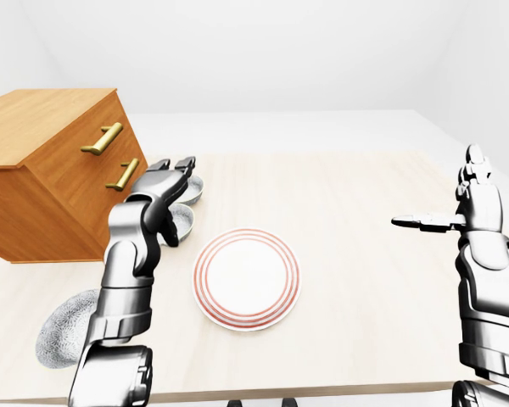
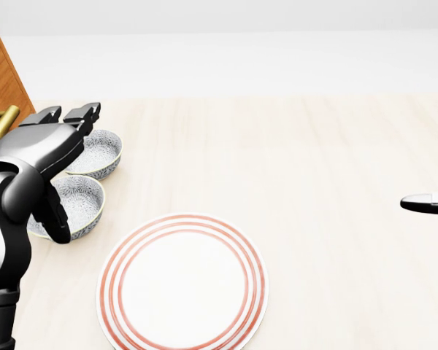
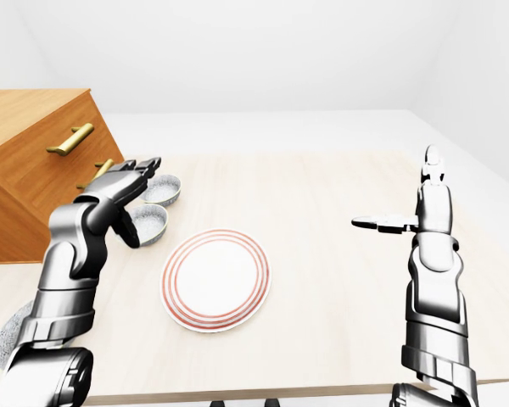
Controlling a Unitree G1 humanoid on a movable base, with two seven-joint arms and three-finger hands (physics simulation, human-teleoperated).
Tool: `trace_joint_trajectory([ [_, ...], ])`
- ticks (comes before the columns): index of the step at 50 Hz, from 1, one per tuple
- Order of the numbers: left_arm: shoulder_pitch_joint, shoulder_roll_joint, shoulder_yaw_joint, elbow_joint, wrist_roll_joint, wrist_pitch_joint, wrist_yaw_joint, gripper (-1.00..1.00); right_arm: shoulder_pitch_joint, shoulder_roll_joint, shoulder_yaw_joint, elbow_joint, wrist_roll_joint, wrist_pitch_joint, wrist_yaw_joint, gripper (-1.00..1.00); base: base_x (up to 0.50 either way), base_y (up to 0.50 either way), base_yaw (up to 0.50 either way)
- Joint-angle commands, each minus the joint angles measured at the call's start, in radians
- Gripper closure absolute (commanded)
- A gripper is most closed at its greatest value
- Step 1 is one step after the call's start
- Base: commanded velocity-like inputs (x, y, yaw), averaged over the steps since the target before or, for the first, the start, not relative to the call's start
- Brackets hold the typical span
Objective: Put the bowl in the middle on the plate.
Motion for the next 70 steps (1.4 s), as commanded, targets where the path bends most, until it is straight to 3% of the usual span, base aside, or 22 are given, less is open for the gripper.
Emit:
trace_joint_trajectory([
  [1,0.013,-0.008,0.002,0.019,-0.003,0.0,0.0,-1.0,0.003,0.002,0.0,-0.004,-0.005,0.0,0.002,-1.0,0.0,0.0,0.0],
  [14,0.024,-0.001,0.001,0.1,-0.056,0.0,0.064,-1.0,0.0,0.003,0.0,-0.009,-0.007,0.0,0.005,-1.0,0.0,0.0,0.0],
  [24,0.029,0.006,-0.011,0.17,-0.045,0.0,0.092,-1.0,-0.001,0.002,-0.001,0.005,0.004,0.0,0.004,-1.0,0.0,0.0,0.0],
  [34,0.027,0.006,-0.009,0.135,-0.033,0.0,0.065,-1.0,0.0,0.002,0.0,0.005,0.003,0.0,0.003,-1.0,0.0,0.0,0.0],
  [43,0.014,0.003,-0.02,0.181,-0.025,0.0,0.098,-1.0,-0.003,0.002,0.001,0.008,0.002,0.0,0.003,-1.0,0.0,0.0,0.0],
  [50,0.008,-0.002,-0.02,0.215,-0.031,0.0,0.126,-1.0,-0.002,0.001,0.002,0.016,0.001,0.0,0.0,-1.0,0.0,0.0,0.0],
  [61,-0.023,0.004,-0.038,0.368,-0.038,0.0,0.232,-1.0,0.0,0.002,0.002,0.006,-0.004,0.0,0.0,-1.0,0.0,0.0,0.0],
  [70,-0.038,0.004,-0.053,0.422,-0.004,0.0,0.258,-1.0,0.005,0.004,-0.003,-0.017,-0.005,0.0,0.004,-1.0,0.0,0.0,0.0],
])
